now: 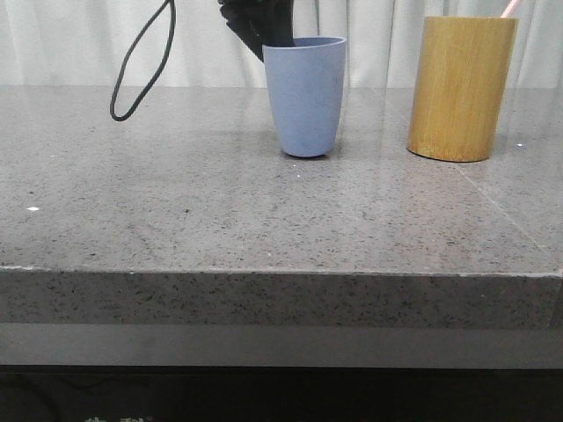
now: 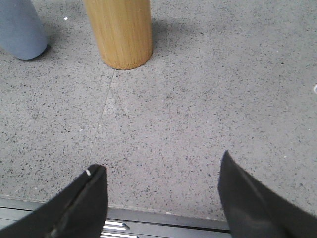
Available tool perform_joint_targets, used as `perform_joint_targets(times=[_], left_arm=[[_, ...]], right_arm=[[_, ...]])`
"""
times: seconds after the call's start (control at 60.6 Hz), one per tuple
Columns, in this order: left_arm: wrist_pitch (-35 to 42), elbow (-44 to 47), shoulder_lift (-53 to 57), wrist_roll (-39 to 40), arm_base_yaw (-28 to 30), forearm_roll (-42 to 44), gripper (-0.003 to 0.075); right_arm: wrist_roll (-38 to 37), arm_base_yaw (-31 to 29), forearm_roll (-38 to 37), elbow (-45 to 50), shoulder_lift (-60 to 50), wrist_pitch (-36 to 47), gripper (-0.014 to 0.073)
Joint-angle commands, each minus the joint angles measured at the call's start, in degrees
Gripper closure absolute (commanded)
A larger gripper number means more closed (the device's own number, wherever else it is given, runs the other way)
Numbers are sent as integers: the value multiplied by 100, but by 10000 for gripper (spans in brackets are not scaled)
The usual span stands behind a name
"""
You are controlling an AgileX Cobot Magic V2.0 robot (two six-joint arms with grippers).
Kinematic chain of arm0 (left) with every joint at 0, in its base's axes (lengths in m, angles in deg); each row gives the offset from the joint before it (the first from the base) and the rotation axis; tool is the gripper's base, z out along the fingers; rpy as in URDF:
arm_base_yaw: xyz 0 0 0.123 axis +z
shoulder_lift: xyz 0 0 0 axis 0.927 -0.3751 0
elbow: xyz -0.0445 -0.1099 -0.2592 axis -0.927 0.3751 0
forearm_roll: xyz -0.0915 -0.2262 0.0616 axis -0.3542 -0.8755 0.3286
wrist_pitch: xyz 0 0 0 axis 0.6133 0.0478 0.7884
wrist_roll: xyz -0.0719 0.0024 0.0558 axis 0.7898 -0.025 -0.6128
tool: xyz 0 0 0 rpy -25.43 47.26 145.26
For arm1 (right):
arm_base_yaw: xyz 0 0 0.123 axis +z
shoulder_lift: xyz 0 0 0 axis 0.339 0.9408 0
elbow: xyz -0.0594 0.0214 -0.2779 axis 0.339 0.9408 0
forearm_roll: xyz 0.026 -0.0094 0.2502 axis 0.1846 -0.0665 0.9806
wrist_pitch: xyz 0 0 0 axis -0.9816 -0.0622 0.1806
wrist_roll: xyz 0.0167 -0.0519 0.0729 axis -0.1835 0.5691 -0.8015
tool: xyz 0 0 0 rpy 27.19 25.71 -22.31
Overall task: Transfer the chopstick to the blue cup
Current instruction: 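Carry the blue cup with the left gripper toward the bamboo holder, then open the left gripper and lift it away from the cup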
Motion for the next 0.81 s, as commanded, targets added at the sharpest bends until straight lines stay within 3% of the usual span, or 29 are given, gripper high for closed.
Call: perform_joint_targets(times=[0.0,0.082,0.214,0.264,0.627,0.792], left_arm=[[63,-153,359,12,-30,-63,715],[63,-153,359,12,-30,-63,637],[117,-153,359,12,-30,-63,409],[141,-153,359,23,-30,-63,360],[350,-153,882,20,5,-125,345],[80,-153,1451,111,26,-216,345]], right_arm=[[37,3,38,-178,56,375,94],[37,3,38,-178,56,375,94],[37,3,38,-178,56,375,94],[37,3,38,-178,56,375,94],[37,3,38,-178,56,383,94],[37,3,38,-178,56,550,94]])
